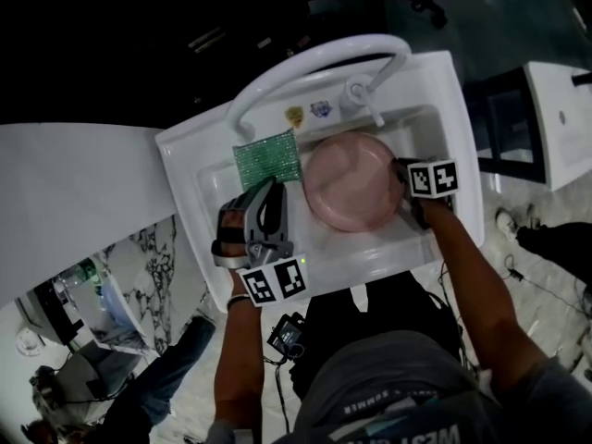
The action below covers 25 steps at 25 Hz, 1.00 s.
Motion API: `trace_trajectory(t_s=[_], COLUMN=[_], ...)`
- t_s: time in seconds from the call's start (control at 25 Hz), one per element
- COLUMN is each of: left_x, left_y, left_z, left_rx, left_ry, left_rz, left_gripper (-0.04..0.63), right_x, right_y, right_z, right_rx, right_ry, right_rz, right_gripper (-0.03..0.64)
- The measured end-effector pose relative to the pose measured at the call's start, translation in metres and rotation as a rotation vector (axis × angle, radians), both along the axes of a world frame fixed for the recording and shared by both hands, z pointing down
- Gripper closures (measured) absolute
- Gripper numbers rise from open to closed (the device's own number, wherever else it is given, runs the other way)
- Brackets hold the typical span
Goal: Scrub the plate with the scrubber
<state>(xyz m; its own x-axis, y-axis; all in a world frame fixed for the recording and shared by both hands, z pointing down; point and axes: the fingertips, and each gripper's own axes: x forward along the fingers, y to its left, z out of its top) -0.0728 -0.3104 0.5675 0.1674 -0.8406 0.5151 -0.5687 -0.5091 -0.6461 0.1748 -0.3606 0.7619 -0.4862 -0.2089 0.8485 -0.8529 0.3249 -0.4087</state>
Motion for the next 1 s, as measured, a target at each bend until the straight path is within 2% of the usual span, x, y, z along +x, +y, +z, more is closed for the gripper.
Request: trace_trajectory(t_s=[0.6, 1.0], left_x=[0.048, 0.11], left_y=[0.016, 0.03], left_z=[-0.022, 0.002], left_rx=[0.008, -0.091], left_ry=[0.026, -0.057], left_rz=[0.119, 0.3], left_gripper=[0.535, 0.535], right_x=[0.006, -0.003], right_y=[0.005, 0.031], right_z=[-0.096, -0.155], right_rx=[0.118, 0.171], right_ry=[-0.073, -0.116], right_rz=[0.064, 0.035], right_gripper=[0.577, 0.577])
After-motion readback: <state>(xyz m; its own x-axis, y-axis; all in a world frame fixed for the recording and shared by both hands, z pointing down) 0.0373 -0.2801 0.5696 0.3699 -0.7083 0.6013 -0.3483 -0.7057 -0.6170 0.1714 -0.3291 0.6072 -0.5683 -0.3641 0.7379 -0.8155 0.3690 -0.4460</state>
